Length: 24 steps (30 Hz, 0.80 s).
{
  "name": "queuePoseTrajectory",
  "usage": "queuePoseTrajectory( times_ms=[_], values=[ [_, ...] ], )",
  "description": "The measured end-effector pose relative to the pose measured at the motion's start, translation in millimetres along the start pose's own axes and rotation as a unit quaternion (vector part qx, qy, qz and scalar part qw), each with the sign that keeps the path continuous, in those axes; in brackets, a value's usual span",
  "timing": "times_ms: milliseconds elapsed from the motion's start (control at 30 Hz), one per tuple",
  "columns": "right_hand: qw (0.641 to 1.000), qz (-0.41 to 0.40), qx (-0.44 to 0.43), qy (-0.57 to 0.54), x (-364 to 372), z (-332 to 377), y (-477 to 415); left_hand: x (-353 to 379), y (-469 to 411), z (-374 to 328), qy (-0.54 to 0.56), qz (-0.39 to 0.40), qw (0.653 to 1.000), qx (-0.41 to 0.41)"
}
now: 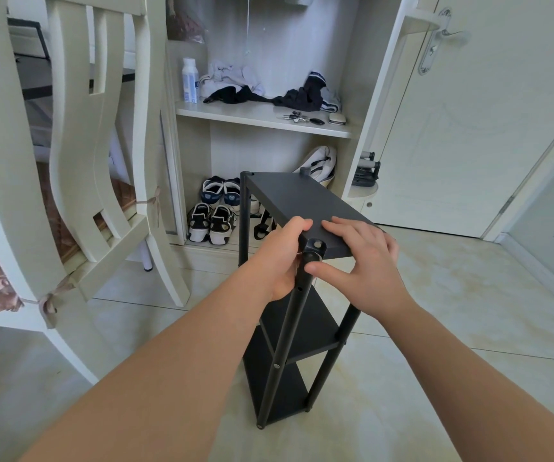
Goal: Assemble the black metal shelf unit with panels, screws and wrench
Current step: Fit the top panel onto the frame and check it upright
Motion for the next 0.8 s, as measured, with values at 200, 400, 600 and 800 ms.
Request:
queuePoseTrajectory(
  times_ms=[200, 400, 600, 800],
  values=[
    [1.0, -0.015, 0.0, 0.001, 2.1, 1.5, 0.6, 0.5, -0.1, 0.2, 0.024, -0.002, 1.0, 0.009],
    [1.0, -0.015, -0.003, 0.009, 3.2, 0.9, 0.4, 2.4, 2.5, -2.1, 0.035, -0.004, 0.999, 0.017],
    [1.0, -0.022, 0.0, 0.013, 5.5, 1.4, 0.6, 1.3, 0.6, -1.2, 0.036, -0.007, 0.999, 0.026],
    [1.0, -0.016, 0.0, 0.02, 5.5, 2.5, 0.1, 0.5, 0.6, -1.4, 0.038, -0.017, 0.999, 0.023]
  ],
)
Point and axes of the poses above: each hand's wrist, its own y-axis away from the middle knuckle, its own x-axis out of the palm, z = x × y, the point moved 1 cm from there along -y, towards the middle knuckle, and after that the axes turned 5 degrees about y, right-handed, at the moved point
